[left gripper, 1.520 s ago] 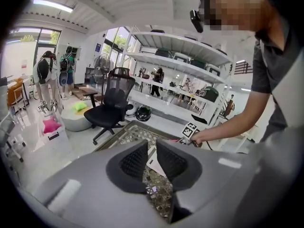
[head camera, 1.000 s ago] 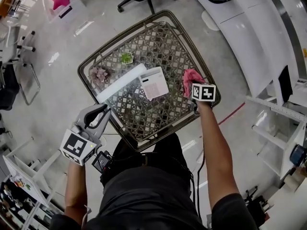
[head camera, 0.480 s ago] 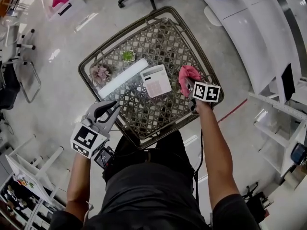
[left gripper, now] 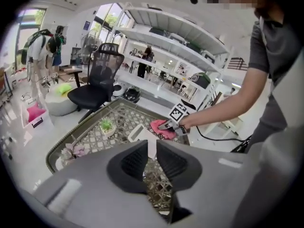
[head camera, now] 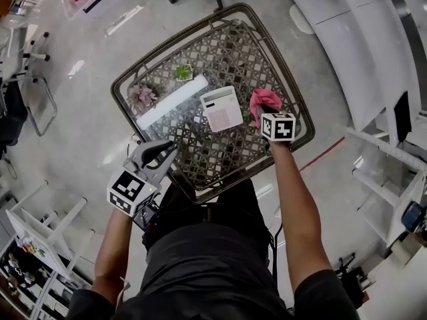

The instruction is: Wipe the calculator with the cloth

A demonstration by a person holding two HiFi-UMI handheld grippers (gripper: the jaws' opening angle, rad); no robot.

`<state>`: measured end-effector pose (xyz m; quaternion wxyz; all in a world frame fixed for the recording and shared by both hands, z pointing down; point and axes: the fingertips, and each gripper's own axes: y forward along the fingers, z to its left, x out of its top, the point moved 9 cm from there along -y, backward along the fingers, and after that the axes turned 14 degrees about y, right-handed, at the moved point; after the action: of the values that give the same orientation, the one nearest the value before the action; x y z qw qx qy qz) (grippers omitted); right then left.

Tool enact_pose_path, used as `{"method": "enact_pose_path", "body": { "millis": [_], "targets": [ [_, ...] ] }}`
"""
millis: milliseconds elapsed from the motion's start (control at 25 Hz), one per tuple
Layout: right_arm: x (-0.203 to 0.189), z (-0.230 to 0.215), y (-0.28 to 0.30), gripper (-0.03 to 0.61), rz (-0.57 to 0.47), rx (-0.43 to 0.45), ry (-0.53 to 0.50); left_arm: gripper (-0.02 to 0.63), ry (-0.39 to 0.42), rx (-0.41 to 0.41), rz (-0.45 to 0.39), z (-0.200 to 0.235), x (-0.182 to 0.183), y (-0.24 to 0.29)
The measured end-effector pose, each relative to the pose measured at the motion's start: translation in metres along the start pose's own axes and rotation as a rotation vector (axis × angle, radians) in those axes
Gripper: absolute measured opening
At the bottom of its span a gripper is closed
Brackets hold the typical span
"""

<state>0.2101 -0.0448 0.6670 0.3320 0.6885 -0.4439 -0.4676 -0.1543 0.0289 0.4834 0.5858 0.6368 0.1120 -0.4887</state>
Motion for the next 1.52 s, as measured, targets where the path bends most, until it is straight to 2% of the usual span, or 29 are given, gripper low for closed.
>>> {"method": "enact_pose_path", "body": {
  "millis": [80, 160, 240, 360, 1120, 1520],
  "targets": [
    [0.002, 0.004, -0.005, 0.031, -0.028, 0.030, 0.037, 0.061, -0.010, 0.013, -0.007, 0.001, -0.002, -0.007],
    [0.008, 0.014, -0.015, 0.029, -0.102, 0.098, 0.056, 0.061, -0.006, 0.025, -0.024, 0.002, 0.000, -0.012],
    [0.014, 0.031, -0.025, 0.029, -0.171, 0.168, 0.031, 0.061, -0.011, 0.039, -0.042, 0.004, 0.001, -0.018],
    [0.019, 0.052, -0.028, 0.029, -0.208, 0.232, -0.015, 0.061, -0.045, 0.059, -0.054, 0.009, -0.004, -0.023],
    [0.005, 0.145, 0.016, 0.029, -0.126, 0.319, -0.105, 0.061, -0.118, 0.135, -0.089, 0.023, -0.029, -0.061],
    [-0.022, 0.199, 0.035, 0.029, -0.011, 0.357, -0.372, 0.061, -0.141, 0.164, -0.098, 0.030, -0.041, -0.078]
  ]
}}
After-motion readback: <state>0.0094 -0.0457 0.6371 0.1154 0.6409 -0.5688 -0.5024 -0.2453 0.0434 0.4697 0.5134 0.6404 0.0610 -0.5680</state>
